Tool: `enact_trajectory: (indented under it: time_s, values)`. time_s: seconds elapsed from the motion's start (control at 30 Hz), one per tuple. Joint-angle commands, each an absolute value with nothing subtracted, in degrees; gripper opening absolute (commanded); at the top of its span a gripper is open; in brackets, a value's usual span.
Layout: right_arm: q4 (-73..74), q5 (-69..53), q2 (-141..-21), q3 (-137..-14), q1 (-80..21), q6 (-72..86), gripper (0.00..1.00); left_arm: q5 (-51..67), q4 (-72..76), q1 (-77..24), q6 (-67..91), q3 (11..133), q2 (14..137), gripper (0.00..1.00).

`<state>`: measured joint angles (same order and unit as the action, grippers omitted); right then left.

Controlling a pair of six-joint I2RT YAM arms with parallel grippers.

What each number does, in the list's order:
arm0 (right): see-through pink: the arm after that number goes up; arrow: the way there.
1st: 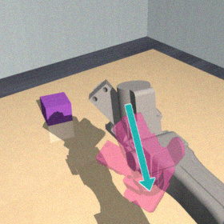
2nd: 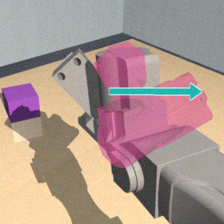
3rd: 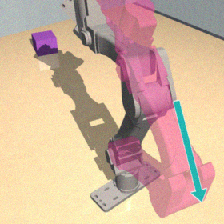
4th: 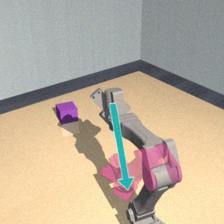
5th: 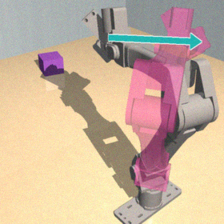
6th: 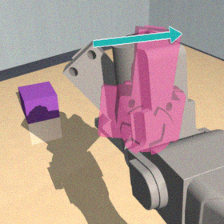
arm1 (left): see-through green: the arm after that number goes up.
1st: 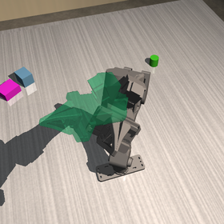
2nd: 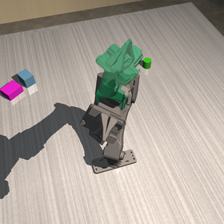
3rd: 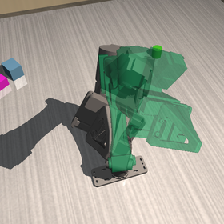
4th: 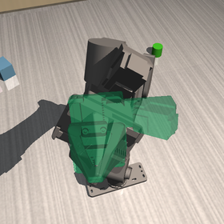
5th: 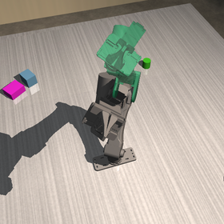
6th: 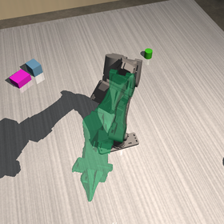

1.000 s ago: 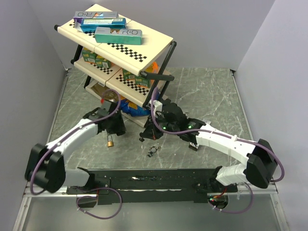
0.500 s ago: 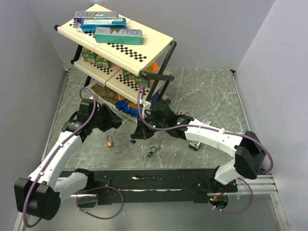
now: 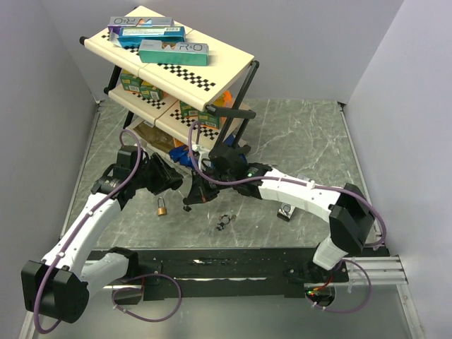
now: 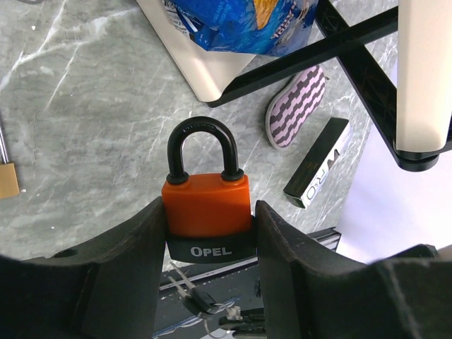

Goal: Unlock with the key

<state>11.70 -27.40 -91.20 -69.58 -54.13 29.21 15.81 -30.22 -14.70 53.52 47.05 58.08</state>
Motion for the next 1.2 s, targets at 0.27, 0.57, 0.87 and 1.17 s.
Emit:
enact_trajectory:
  time_s: [0.27,0.57,0.87,1.17]
  values:
    - [15.6,-29.4,-95.7,-75.2,-52.8,32.8,0.0,17.5,-27.2,-14.4,54.4,47.4,56.8,0.01]
    - [14.3,-29.4,-95.4,-74.9,-51.9,33.9,0.0,17.7,-27.0,-14.4,54.2,47.5,57.4,0.01]
    - [12.9,-29.4,-95.5,-74.9,-51.4,34.9,0.0,18.1,-26.6,-14.4,54.2,47.3,57.7,0.01]
    - [13.3,-29.3,-96.4,-76.6,-51.3,34.7,0.0,18.6,-26.4,-14.5,54.1,47.1,58.1,0.01]
